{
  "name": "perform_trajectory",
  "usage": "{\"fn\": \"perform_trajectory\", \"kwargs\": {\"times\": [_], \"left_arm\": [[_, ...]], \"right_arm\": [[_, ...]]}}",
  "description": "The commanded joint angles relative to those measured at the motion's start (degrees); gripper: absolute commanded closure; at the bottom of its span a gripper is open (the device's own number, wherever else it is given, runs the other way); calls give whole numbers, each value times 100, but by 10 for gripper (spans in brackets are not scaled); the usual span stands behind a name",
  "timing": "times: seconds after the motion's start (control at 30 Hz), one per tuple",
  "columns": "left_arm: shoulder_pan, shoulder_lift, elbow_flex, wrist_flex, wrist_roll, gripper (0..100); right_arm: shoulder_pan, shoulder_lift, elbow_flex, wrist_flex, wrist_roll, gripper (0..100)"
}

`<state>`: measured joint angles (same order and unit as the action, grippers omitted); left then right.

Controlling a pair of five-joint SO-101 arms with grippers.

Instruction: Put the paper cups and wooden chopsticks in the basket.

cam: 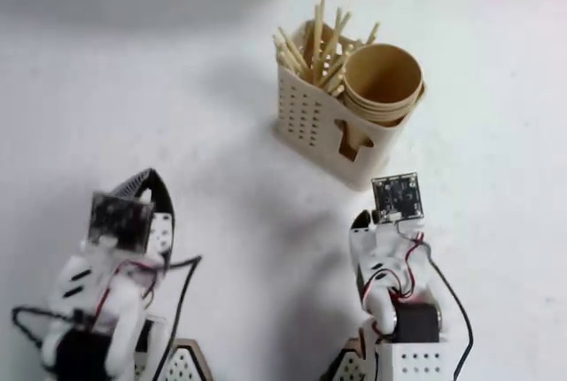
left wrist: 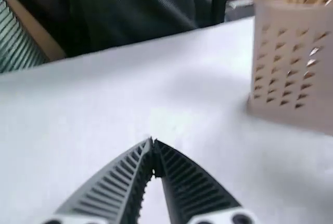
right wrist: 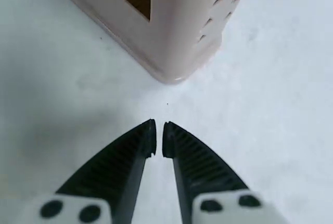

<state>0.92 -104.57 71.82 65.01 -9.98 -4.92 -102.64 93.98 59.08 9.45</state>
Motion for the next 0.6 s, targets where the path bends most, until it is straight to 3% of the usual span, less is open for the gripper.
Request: {"fn": "perform_trajectory", "kwargs": {"times": [0.0,0.3,0.57], "left_arm": [[-224,-13,932,-651,-44,976],[-233,-13,2462,-1486,-44,976],[-233,13,2514,-1451,-35,976]], "right_arm": [[57,-40,299,-365,18,964],[57,-40,290,84,18,964],[57,-40,290,901,18,964]]}}
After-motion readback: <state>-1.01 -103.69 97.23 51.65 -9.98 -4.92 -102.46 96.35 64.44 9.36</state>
